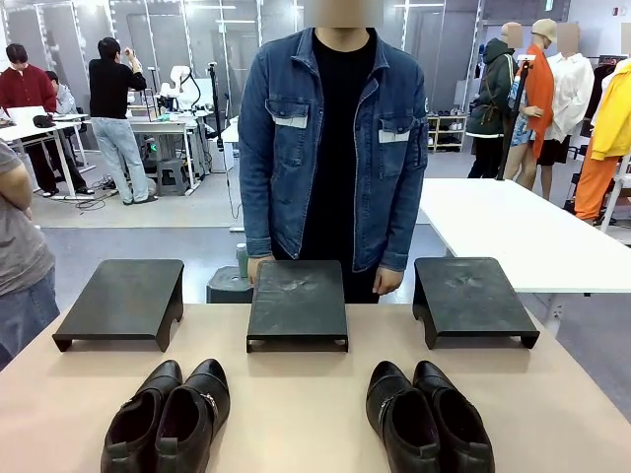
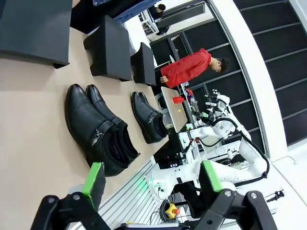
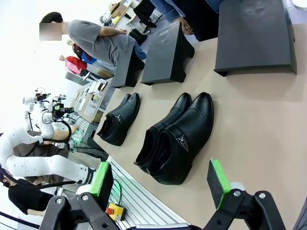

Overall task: Place the shoes on the stand as instructed by the person.
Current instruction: Pick up one pair of Shoes and place it on the Shoes Stand indicated by the person.

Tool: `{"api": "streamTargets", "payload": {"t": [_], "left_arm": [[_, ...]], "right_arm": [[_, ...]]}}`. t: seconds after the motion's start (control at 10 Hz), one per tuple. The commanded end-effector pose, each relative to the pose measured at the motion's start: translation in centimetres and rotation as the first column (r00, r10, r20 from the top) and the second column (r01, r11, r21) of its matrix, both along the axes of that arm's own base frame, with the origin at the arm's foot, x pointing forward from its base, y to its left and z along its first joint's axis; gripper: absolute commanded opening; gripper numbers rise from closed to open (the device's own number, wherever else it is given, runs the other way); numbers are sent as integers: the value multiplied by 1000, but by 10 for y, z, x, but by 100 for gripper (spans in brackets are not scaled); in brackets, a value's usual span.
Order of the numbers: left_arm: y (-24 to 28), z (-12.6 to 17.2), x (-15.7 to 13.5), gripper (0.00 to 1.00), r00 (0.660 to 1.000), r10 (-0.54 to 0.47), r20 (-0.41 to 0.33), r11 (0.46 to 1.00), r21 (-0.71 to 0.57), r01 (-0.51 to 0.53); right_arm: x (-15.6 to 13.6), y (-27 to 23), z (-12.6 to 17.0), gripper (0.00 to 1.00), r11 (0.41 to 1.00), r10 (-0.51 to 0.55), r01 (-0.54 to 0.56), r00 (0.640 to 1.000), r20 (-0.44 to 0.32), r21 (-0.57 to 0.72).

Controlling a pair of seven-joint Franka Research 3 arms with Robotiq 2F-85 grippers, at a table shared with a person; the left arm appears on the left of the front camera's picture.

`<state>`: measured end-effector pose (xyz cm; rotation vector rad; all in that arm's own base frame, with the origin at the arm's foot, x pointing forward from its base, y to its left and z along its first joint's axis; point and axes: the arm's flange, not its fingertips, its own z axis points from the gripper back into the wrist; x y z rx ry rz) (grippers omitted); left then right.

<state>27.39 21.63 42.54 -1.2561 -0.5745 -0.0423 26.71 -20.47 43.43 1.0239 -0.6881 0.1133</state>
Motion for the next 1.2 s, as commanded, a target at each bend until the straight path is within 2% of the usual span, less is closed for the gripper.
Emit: {"api": "streamTargets", "payload": {"t": [0.0,1.1], "left_arm": [[3,2,1,100,1000,-9,8,1000,1,9],[3,2,1,100,1000,-9,8,1000,1,9]], "right_arm": [[1,-1,1,100,1000,1,-1,1000,20,10],[1,-1,1,100,1000,1,-1,1000,20,10]]}}
